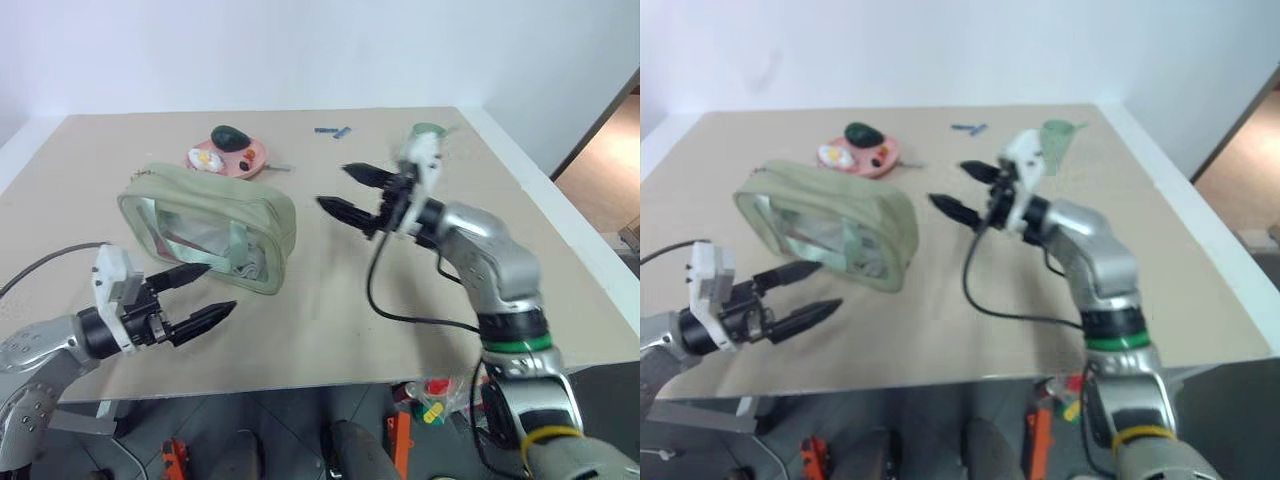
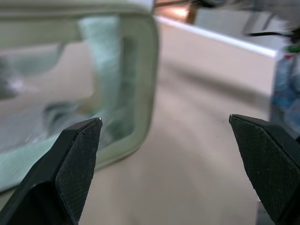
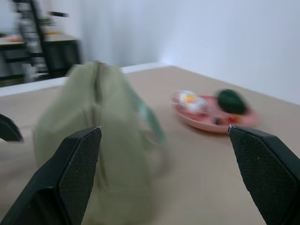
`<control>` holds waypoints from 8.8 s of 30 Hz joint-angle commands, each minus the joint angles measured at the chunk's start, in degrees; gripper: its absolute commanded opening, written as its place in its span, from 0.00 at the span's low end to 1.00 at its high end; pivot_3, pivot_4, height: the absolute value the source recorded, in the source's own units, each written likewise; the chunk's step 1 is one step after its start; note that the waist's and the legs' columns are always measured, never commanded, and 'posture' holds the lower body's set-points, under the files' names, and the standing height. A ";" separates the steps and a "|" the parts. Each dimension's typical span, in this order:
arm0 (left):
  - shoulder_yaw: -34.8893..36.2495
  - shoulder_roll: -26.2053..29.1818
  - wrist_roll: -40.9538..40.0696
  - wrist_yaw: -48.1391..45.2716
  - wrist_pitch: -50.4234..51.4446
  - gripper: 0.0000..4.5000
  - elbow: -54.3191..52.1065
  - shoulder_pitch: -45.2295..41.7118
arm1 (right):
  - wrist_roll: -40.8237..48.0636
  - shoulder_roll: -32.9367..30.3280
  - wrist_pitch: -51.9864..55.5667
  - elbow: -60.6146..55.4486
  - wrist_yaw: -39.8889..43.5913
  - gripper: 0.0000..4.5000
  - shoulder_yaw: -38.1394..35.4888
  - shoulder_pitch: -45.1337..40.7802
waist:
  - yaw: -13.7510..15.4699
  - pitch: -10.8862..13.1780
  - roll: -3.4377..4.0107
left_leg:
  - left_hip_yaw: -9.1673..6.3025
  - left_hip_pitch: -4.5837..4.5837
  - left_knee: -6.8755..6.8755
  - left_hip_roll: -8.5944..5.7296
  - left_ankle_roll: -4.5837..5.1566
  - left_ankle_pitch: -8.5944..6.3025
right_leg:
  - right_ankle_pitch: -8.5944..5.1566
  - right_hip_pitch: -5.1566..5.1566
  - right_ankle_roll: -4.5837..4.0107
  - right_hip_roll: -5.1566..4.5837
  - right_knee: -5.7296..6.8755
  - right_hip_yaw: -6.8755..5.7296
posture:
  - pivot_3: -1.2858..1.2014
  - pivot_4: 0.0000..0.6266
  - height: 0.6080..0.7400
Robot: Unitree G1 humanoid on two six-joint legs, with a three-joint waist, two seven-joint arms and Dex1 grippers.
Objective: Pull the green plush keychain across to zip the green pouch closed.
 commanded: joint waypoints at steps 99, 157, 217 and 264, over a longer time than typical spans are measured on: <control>-13.60 -3.12 5.69 1.79 1.44 1.00 1.83 -16.34 | -2.89 -11.64 -20.65 -6.59 15.69 0.02 -2.99 10.61 | 0.07 -0.03 -0.04 | 0.18 -0.49 0.20 -0.15 0.00 0.07 | 0.39 -0.52 0.44 0.08 0.19 0.53 | 0.52 0.24 1.00; -3.81 -5.13 7.24 8.79 1.37 1.00 30.39 -25.70 | -3.10 -17.38 -20.21 -13.39 13.04 0.02 -5.98 21.64 | 0.08 -0.03 -0.06 | 0.40 -0.28 0.28 -0.18 -0.01 0.09 | 0.55 -0.42 0.56 0.11 0.24 0.81 | 0.52 0.24 1.00; -7.90 9.72 11.40 -4.79 9.86 0.99 21.17 -38.66 | -5.14 -19.01 -24.14 -8.15 15.02 0.00 -5.49 20.74 | 0.06 0.01 -0.15 | 0.42 -0.35 0.34 -0.22 -0.01 0.09 | 0.59 -0.45 0.66 0.08 0.21 0.88 | 0.52 0.24 1.00; -9.62 -7.01 8.93 6.18 5.72 0.00 10.45 -24.28 | -5.03 -6.66 -10.09 -5.99 13.17 0.99 6.72 -6.30 | 0.53 -0.01 -0.34 | 0.46 -0.59 0.52 -0.27 0.02 0.11 | 0.74 -0.44 0.73 -0.05 0.05 0.89 | 0.52 0.24 1.00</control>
